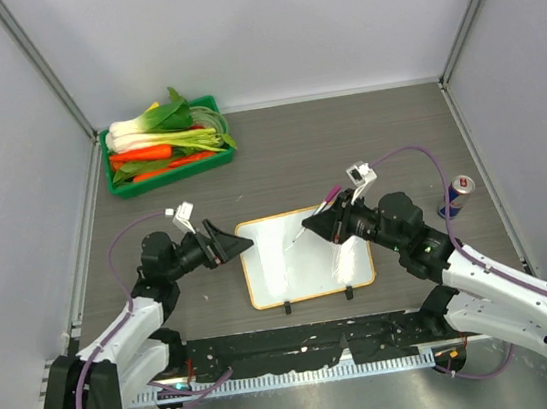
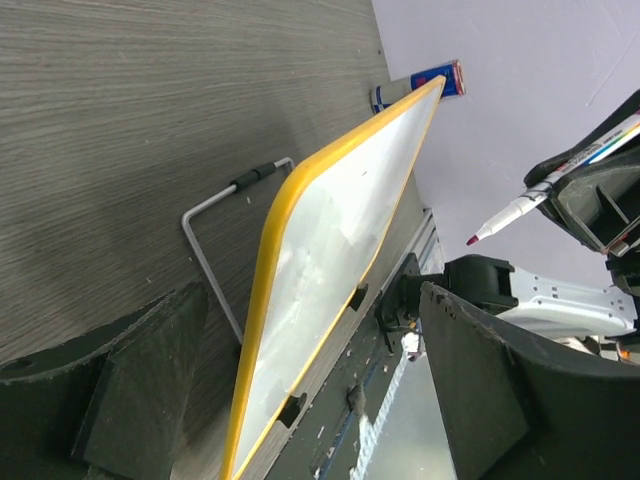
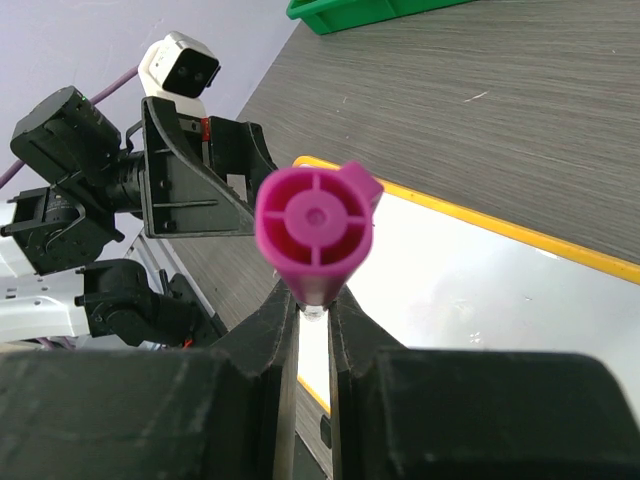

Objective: Write a sentence on the whiteboard
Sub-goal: Hold the whiteboard on the whiteboard stand.

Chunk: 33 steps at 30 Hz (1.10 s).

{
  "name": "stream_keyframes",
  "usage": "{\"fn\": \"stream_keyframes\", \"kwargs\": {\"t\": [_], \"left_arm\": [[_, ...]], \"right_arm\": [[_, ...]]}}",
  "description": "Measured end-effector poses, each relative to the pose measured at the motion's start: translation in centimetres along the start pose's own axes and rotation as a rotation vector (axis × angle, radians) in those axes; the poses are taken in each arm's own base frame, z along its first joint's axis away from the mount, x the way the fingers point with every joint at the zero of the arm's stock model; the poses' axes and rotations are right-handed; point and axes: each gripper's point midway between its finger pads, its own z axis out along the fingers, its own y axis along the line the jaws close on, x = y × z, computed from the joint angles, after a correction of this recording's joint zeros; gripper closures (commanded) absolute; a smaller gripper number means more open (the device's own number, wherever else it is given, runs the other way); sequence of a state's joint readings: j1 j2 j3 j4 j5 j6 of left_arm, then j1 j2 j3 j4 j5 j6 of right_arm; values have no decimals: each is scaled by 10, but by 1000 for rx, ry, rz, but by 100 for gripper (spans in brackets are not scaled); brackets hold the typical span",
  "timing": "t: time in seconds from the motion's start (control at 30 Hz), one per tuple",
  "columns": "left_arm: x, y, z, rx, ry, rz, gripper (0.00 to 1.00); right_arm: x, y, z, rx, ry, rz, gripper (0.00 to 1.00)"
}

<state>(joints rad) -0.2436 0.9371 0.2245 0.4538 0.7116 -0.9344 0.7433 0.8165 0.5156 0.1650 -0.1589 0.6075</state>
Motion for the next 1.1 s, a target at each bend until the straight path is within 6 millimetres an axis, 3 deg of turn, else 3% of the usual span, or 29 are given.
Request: {"fn": "stream_keyframes", "kwargs": {"t": [0.13, 0.47, 0.53, 0.77, 1.1], "left_arm": [[9, -3, 5, 25, 31, 31, 16], [31, 10, 23, 52, 131, 51, 46], [32, 10, 25, 67, 139, 58, 48], [33, 5, 26, 120, 149, 130, 70], [38, 2, 22, 148, 174, 166, 95]], "right_arm": [[1, 0, 2, -1, 6, 1, 99], [12, -8, 9, 17, 44, 8, 99], [13, -9, 11, 22, 50, 9, 99], [12, -10, 16, 25, 55, 6, 99], [9, -3, 30, 1, 55, -8, 99]]}}
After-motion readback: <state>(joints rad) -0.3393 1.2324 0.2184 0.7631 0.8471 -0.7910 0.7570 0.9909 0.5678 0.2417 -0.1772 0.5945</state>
